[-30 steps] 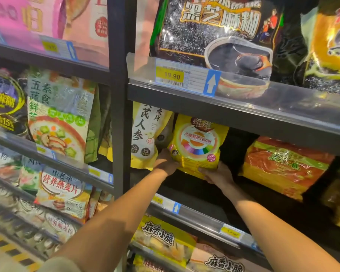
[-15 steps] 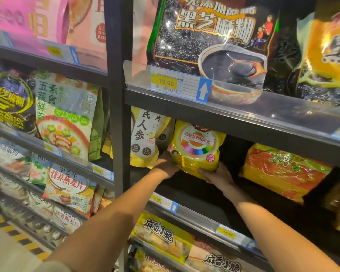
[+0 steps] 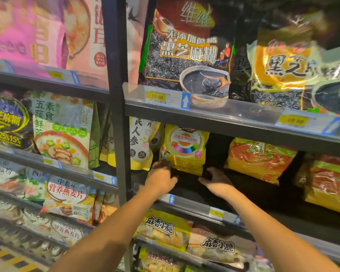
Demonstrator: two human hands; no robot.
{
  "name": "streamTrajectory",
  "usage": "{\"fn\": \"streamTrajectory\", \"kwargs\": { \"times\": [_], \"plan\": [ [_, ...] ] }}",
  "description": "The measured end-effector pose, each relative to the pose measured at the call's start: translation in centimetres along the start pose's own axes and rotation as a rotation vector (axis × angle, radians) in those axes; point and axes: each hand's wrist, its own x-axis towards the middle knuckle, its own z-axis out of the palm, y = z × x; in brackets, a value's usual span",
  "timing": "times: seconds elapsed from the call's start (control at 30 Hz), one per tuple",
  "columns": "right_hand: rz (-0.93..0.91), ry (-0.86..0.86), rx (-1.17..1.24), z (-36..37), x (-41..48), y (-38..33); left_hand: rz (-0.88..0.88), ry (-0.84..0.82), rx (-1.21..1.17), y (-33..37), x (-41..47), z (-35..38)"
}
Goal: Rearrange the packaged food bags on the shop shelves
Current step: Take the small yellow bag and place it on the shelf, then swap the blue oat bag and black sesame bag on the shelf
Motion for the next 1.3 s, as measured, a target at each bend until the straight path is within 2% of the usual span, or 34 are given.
{"fn": "streamTrajectory", "kwargs": {
  "times": [0.13,0.27,0.43,0.6,0.7,0.97,1.3],
  "plan": [
    [-0.073,0.143,-0.118,-0.5,-4.5,-1.5,0.216,0.145,0.206,-0.3,-3.9,-1.1],
    [-0.076,0.233,-0.294,0.3,-9.2,-4.8,0.371,0.201,0.18,-2.8,-7.8,-2.6],
    [-0.324,0.371,-0.358,3.8,-14.6,-9.4,0.389,0.174,0.093,-7.4,-13.5,-4.7],
    [-0.423,0.396,-0.367,8.3,-19.4,-14.6,0.375,0.247,0.116,-13.3,-19.8,-7.8],
    [-0.449,0.332,-0.364,11.3,-21.9,-17.9,0.323,0.283,0.145,-17.5,-23.3,-10.0],
    [-0.553,0.182,-0.296,18.3,-25.7,-28.0,0.028,0.3,0.243,-29.8,-31.4,-14.4],
    [-0.747,0.024,-0.217,27.4,-25.3,-41.6,-0.309,0.344,0.31,-42.9,-38.7,-19.9]
  ]
}}
